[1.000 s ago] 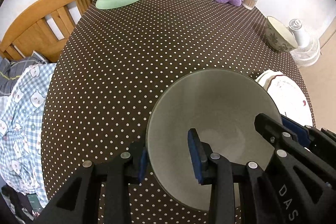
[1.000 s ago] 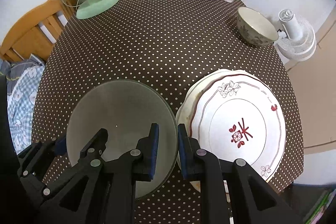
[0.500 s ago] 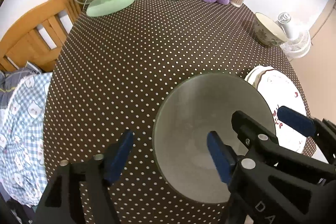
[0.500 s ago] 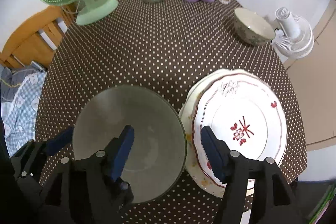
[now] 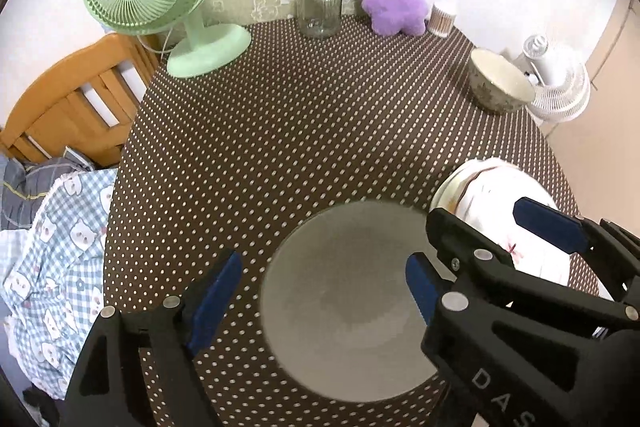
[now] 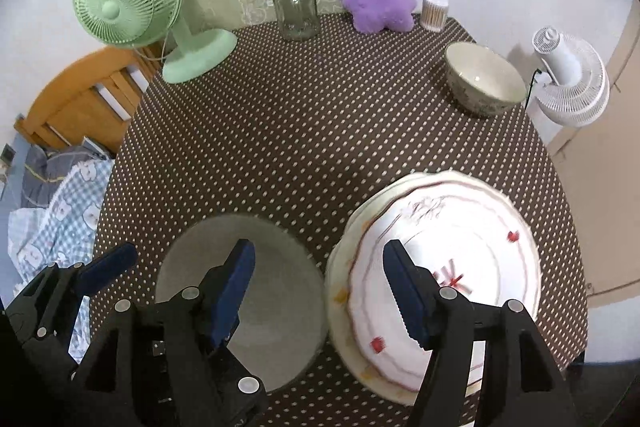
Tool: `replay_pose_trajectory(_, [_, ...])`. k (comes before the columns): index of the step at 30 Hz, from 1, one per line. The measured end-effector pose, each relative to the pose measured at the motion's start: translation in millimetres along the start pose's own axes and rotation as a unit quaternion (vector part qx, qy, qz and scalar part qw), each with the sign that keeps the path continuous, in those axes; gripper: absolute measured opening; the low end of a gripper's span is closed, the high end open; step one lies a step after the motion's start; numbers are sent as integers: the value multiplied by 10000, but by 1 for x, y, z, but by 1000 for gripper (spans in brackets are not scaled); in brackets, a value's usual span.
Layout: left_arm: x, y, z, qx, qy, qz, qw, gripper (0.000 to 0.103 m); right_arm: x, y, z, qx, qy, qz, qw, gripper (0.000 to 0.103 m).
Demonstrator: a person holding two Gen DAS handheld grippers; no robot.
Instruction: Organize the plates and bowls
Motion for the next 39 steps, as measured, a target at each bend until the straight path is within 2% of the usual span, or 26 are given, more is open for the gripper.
replay_pose_trajectory(17, [70, 58, -8, 271, 336, -235, 9988, 85, 72, 70, -23, -51, 337, -206, 9992, 70])
replay_pose_trajectory(23, [99, 81, -5, 236, 502, -247, 9982, 85, 101, 97, -27, -85, 484, -250, 9985, 70])
replay_pose_trajectory(39, [179, 126, 24, 321, 750, -170, 9965, 85, 174, 152, -6, -9, 798, -104, 9968, 70])
Point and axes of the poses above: each gripper's, at about its wrist camera, not at the fingertips, and z roughly the way its jaws point, y to its right, x to its top, the point moved 10 cm from there along z, roughly the way its jaws point, and after that the axes turned 12 degrees about z, right-handed, at the moved point
